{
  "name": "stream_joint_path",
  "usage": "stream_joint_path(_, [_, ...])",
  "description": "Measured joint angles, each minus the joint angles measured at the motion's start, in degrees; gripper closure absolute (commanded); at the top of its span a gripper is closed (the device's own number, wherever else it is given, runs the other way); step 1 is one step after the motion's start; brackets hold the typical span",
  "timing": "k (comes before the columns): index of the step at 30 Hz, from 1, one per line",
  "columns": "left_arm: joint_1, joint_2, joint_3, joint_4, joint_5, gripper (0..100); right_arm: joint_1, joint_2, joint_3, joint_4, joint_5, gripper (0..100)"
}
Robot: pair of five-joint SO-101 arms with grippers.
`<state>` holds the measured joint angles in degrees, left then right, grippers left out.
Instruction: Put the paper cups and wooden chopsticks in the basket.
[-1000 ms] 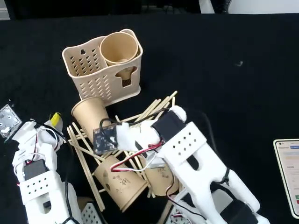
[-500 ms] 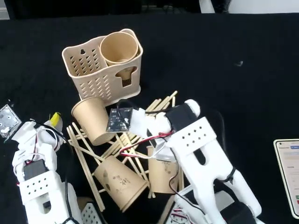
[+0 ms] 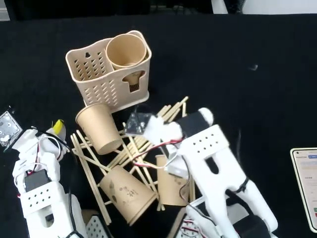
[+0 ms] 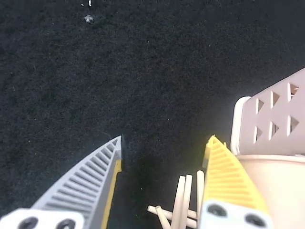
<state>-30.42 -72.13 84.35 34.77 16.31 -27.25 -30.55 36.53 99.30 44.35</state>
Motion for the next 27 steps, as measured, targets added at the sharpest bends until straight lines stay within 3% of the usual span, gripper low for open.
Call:
stream_joint_path(4, [0.0,0.0,0.0,0.0,0.0,72,-0.3,0.0,2.6,0.0,5.1,77.3])
stream_joint_path(7, [-0.2,0.0,0.0,0.0,0.0,72,-0.3,0.0,3.4,0.0,9.6,99.8])
stream_joint_path(9, [-0.2,0.0,0.0,0.0,0.0,72,-0.3,0.0,3.4,0.0,12.3,96.1])
stream_joint_path(15, [-0.2,0.0,0.0,0.0,0.0,72,1.0,-0.2,-1.4,0.1,14.2,98.8])
stream_joint_path(23, [-0.2,0.0,0.0,0.0,0.0,72,11.6,-2.3,-14.1,0.1,2.1,98.8])
stream_joint_path(27, [-0.2,0.0,0.0,0.0,0.0,72,20.6,-2.2,-16.4,0.1,1.1,98.8])
